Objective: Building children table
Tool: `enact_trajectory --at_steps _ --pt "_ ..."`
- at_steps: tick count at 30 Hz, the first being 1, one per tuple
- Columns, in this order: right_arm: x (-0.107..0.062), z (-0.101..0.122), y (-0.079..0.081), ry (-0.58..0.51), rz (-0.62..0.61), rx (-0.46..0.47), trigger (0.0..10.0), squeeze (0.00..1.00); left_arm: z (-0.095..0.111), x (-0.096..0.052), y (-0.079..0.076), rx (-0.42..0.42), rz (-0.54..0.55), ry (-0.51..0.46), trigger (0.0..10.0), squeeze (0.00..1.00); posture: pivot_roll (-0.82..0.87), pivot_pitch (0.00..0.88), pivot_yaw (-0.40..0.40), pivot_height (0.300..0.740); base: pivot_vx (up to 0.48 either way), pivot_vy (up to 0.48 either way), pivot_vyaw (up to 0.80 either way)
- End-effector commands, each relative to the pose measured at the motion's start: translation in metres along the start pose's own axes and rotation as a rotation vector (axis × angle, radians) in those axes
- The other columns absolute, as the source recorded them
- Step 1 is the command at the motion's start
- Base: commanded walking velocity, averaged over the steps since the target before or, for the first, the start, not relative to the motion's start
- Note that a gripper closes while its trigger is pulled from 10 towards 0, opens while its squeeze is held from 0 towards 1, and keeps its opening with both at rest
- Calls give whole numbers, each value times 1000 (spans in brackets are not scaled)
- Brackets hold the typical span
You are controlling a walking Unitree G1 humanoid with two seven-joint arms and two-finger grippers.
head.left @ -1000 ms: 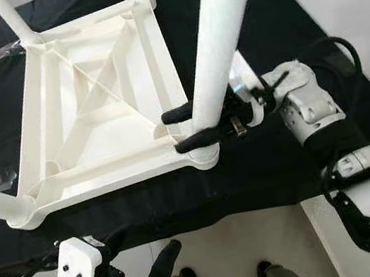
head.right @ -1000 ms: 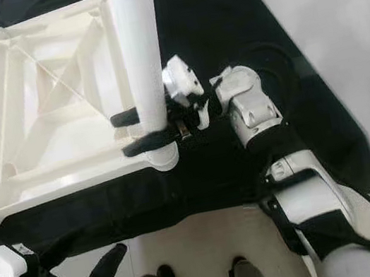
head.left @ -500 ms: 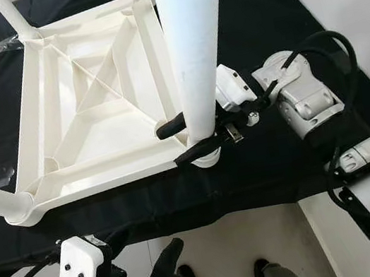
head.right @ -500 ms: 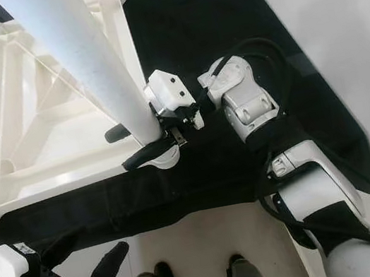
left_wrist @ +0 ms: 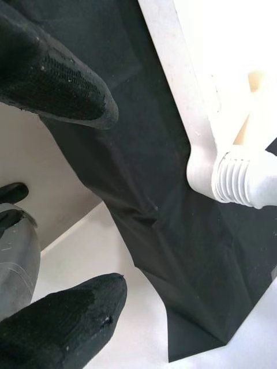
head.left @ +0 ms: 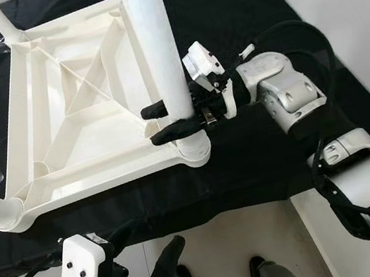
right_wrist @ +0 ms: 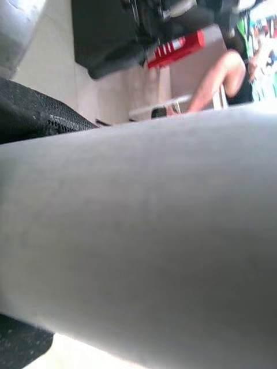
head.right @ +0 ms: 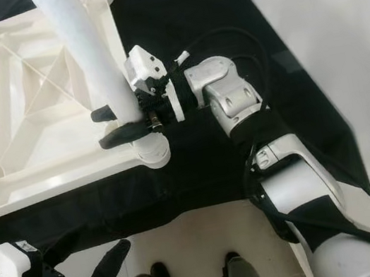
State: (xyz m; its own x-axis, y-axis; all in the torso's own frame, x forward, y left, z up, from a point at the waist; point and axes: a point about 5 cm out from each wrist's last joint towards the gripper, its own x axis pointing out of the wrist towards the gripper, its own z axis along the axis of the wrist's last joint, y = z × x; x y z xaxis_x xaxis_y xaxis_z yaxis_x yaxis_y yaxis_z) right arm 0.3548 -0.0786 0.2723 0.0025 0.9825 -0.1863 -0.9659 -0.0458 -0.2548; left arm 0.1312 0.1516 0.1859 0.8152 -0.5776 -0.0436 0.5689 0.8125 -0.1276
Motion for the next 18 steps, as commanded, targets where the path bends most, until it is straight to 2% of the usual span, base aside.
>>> enact_trajectory --at_steps 1,4,6,10,12,13,16,17,18 --pt "-10 -76 18 188 -107 279 10000 0 -4 -2 1 -13 12 18 10000 0 56 402 64 740 0 0 0" --pt "-11 -78 19 190 -116 285 10000 0 -4 -2 1 -13 12 18 10000 0 56 402 64 740 0 0 0" --pt "-13 -81 20 187 -201 286 10000 0 -5 -1 1 -15 12 18 10000 0 43 401 61 740 0 0 0" --pt "-14 -81 22 182 -245 266 10000 0 -5 -1 1 -15 12 18 10000 0 42 401 59 740 0 0 0" --pt "-10 -80 34 169 -339 209 10000 0 -5 0 2 -15 13 16 10000 0 28 398 51 740 0 0 0" --pt "-10 -80 34 169 -339 209 10000 0 -5 0 2 -15 13 16 10000 0 28 398 51 740 0 0 0" --pt "1 -82 58 175 -461 157 10000 0 -6 0 3 -15 13 14 10000 0 26 398 50 740 0 0 0" --pt "1 -82 58 175 -461 157 10000 0 -6 0 3 -15 13 14 10000 0 26 398 50 740 0 0 0" --pt "12 -84 73 166 -493 128 10000 0 -6 0 3 -14 13 14 10000 0 24 393 51 740 0 0 0"
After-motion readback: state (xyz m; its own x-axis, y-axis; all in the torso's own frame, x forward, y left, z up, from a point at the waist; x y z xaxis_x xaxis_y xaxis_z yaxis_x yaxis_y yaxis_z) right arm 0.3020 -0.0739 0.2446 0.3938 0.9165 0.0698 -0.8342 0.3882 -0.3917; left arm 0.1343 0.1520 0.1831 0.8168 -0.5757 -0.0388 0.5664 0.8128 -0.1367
